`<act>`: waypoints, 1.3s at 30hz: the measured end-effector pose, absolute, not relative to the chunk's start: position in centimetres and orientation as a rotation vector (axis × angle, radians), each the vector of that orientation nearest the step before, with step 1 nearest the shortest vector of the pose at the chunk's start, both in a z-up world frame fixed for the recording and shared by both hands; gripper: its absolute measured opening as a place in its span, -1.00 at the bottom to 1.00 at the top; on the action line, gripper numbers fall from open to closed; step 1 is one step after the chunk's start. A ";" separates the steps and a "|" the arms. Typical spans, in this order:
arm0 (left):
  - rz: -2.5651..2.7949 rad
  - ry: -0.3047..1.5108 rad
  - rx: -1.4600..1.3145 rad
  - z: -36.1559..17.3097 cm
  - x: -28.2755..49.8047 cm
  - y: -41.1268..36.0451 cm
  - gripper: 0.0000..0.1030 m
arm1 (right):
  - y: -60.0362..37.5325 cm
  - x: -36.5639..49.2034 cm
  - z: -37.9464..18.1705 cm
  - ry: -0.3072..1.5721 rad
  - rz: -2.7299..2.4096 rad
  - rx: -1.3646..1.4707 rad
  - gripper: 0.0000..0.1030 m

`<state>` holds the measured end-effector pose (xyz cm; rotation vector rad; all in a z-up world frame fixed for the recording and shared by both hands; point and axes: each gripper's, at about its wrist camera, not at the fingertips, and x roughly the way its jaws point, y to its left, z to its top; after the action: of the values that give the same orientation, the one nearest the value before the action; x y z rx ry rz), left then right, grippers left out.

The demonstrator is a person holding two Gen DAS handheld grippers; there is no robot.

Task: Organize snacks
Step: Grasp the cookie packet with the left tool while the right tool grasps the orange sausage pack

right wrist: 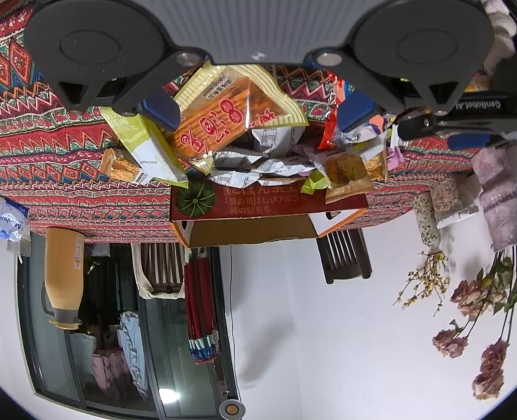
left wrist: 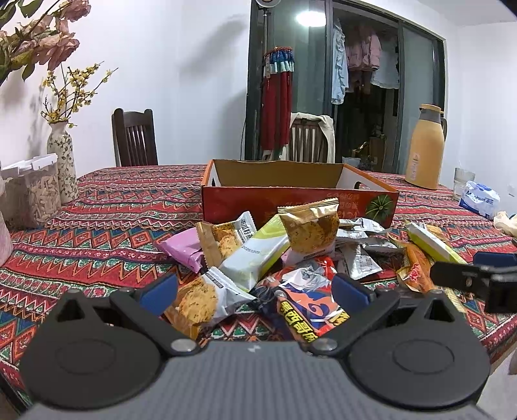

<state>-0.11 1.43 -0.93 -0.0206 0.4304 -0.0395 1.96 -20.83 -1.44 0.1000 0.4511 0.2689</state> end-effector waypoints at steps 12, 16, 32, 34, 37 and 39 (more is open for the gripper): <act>-0.032 0.443 -0.044 -1.0 0.4 2.0 1.00 | -21.3 8.8 -0.4 0.567 0.133 0.248 0.69; -0.020 0.434 -0.057 -1.0 0.3 2.9 1.00 | -20.2 9.4 -2.0 0.601 0.086 0.169 0.65; 0.014 0.450 -0.094 -1.6 1.2 4.8 1.00 | -22.1 9.6 -4.7 0.668 0.055 0.100 0.24; 0.016 0.449 -0.096 -1.5 1.1 4.8 1.00 | -22.2 9.4 -4.8 0.657 0.068 0.101 0.09; 0.017 0.446 -0.092 -1.4 1.1 4.8 1.00 | -21.5 8.8 -4.9 0.626 0.084 0.056 -0.17; 0.022 0.446 -0.088 -1.4 1.1 4.7 1.00 | -20.9 8.5 -4.8 0.606 0.097 0.020 -0.27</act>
<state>1.14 4.65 -1.36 -0.0876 0.4464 0.0217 8.48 -20.88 -4.84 0.0196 0.6058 0.0971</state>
